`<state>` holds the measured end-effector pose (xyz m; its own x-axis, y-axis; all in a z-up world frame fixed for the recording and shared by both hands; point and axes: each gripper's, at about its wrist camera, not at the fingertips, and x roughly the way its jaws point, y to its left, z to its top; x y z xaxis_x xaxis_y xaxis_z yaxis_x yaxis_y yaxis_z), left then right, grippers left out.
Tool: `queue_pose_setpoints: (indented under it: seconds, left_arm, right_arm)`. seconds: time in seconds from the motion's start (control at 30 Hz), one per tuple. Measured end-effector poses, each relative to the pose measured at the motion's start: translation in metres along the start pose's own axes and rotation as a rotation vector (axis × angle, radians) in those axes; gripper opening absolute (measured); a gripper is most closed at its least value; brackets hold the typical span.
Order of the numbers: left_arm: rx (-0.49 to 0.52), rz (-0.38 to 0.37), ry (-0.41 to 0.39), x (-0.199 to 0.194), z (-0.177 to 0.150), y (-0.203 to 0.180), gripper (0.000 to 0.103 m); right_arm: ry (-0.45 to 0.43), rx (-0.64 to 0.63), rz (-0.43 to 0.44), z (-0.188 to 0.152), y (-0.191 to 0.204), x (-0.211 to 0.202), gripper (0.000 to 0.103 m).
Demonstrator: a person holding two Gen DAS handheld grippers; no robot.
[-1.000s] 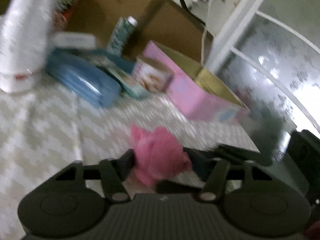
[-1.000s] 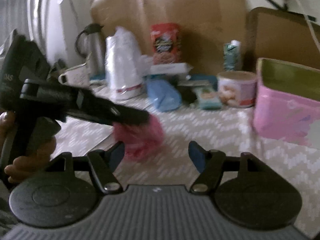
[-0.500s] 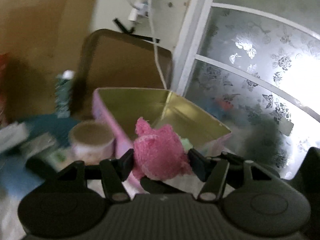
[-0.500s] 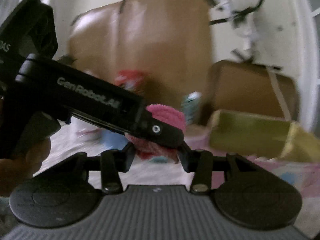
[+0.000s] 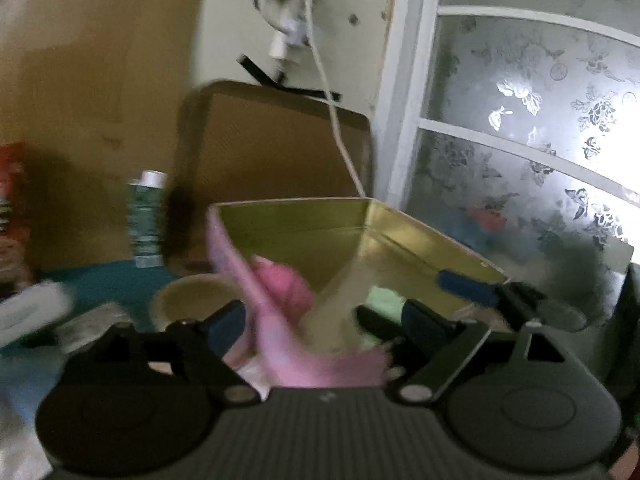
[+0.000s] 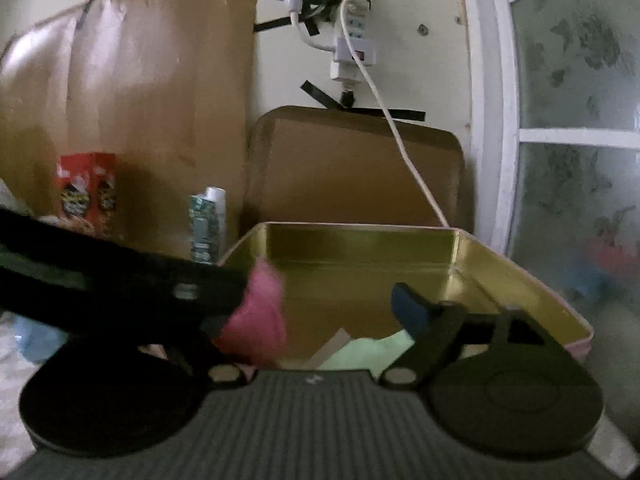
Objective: Organize soft objects
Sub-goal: 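Grasp the blue glasses case with the right gripper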
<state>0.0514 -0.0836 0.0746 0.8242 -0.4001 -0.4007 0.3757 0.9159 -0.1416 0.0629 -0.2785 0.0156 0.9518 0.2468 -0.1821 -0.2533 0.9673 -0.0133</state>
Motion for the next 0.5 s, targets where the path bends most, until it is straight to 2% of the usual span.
queue_pose_setpoints:
  seconds: [0.1,0.17,0.2,0.23,0.27,0.33,0.4,0.5]
  left_arm:
    - [-0.016,0.053,-0.006,-0.026,-0.019,0.02,0.088]
    - [-0.05,0.118,0.016,-0.04,-0.035,0.045,0.086]
    - [-0.074,0.154,0.036,-0.046,-0.042,0.058,0.085]
    - [-0.098,0.184,0.055,-0.049,-0.048,0.07,0.079]
    - [-0.128,0.222,0.077,-0.053,-0.055,0.084,0.075]
    - [-0.169,0.29,0.106,-0.06,-0.066,0.106,0.066]
    - [-0.191,0.346,0.106,-0.068,-0.075,0.123,0.063]
    - [-0.254,0.364,0.089,-0.078,-0.085,0.143,0.061]
  right_arm:
    - [-0.055,-0.048,-0.004,-0.007,0.012,-0.018,0.088]
    - [-0.067,-0.036,0.034,-0.006,0.019,-0.025,0.079]
    - [-0.066,-0.027,0.073,-0.006,0.023,-0.028,0.068]
    - [-0.059,-0.024,0.104,-0.004,0.028,-0.028,0.057]
    - [-0.045,-0.028,0.141,-0.003,0.035,-0.029,0.051]
    - [-0.005,-0.049,0.211,-0.002,0.049,-0.024,0.033]
    - [0.049,-0.06,0.269,-0.002,0.064,-0.016,0.029]
    - [0.121,-0.068,0.321,-0.001,0.085,-0.003,0.029]
